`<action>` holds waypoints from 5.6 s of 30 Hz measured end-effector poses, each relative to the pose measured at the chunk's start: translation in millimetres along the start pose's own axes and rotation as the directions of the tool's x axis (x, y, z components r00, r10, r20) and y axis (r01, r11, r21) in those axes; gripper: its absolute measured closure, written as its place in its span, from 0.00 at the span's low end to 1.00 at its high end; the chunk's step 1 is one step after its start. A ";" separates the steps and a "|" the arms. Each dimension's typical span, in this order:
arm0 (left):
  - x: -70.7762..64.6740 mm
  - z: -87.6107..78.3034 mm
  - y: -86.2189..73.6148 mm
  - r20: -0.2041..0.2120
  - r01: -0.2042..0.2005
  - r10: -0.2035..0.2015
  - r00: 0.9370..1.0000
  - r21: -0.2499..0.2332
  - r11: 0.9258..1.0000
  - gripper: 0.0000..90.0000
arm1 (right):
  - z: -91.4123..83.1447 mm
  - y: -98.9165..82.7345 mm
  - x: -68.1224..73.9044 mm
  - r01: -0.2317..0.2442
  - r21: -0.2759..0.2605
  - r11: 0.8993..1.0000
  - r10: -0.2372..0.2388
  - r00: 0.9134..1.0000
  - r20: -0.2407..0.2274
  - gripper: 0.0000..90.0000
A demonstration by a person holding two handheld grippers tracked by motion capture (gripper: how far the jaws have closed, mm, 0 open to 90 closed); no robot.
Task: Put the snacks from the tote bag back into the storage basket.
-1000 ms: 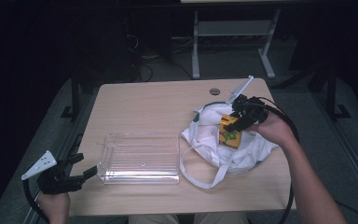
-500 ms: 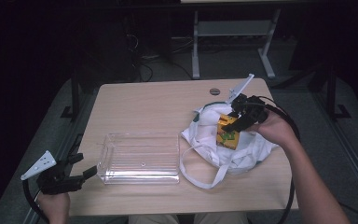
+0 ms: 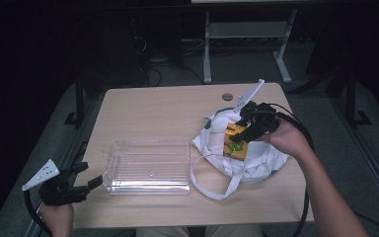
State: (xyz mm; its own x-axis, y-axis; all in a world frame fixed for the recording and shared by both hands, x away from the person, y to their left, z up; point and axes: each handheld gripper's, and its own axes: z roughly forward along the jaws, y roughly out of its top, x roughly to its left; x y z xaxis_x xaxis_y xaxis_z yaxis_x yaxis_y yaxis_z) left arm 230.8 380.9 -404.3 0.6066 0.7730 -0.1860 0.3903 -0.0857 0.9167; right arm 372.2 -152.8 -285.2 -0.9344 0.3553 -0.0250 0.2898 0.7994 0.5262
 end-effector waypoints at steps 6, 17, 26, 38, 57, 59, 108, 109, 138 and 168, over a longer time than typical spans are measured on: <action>0.0 -0.2 0.3 0.003 -0.001 0.001 1.000 0.000 1.000 0.14 | 1.6 7.7 6.8 0.022 -0.010 1.000 -0.022 1.000 -0.012 0.58; 0.5 0.2 0.2 0.002 -0.004 0.004 1.000 0.000 1.000 0.14 | 6.0 25.8 21.2 0.065 -0.015 0.998 -0.065 0.997 -0.033 0.58; 0.8 -0.2 0.2 0.003 -0.003 0.003 1.000 -0.005 1.000 0.14 | 13.3 43.0 32.8 0.106 -0.032 0.994 -0.108 0.992 -0.065 0.58; 1.2 -0.4 0.3 0.002 -0.002 0.002 1.000 -0.004 1.000 0.14 | 17.1 64.9 48.9 0.145 -0.027 0.989 -0.146 0.986 -0.082 0.58; 1.5 -1.0 0.4 0.001 0.002 -0.002 1.000 -0.012 1.000 0.14 | 37.1 97.4 76.8 0.203 -0.041 0.978 -0.207 0.970 -0.128 0.58; 1.6 -1.1 0.3 0.000 0.002 -0.002 1.000 -0.011 1.000 0.14 | 39.1 98.7 78.9 0.207 -0.039 0.977 -0.211 0.969 -0.130 0.58; 2.5 -2.3 0.6 -0.001 0.004 -0.004 1.000 -0.020 1.000 0.14 | 79.1 120.2 98.4 0.250 -0.018 0.968 -0.249 0.951 -0.181 0.57; 2.5 -2.3 0.6 -0.002 0.003 -0.003 1.000 -0.019 1.000 0.14 | 79.7 120.4 98.7 0.252 -0.017 0.968 -0.251 0.951 -0.180 0.57; 3.1 -2.7 0.5 0.000 0.000 0.000 1.000 -0.019 1.000 0.14 | 96.8 114.3 98.7 0.249 0.002 0.968 -0.244 0.948 -0.205 0.57; 3.8 -3.5 0.6 -0.001 -0.002 0.002 1.000 -0.017 1.000 0.14 | 116.3 105.0 102.0 0.245 0.026 0.969 -0.233 0.946 -0.225 0.57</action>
State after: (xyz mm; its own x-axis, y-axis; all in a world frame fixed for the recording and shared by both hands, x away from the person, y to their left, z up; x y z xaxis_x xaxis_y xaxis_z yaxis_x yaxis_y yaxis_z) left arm 230.9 386.0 -403.3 0.6067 0.7735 -0.1836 0.3768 -0.0764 0.9231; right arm 331.4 23.7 -331.4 -0.9981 0.0408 0.0455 0.0577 0.8745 0.4816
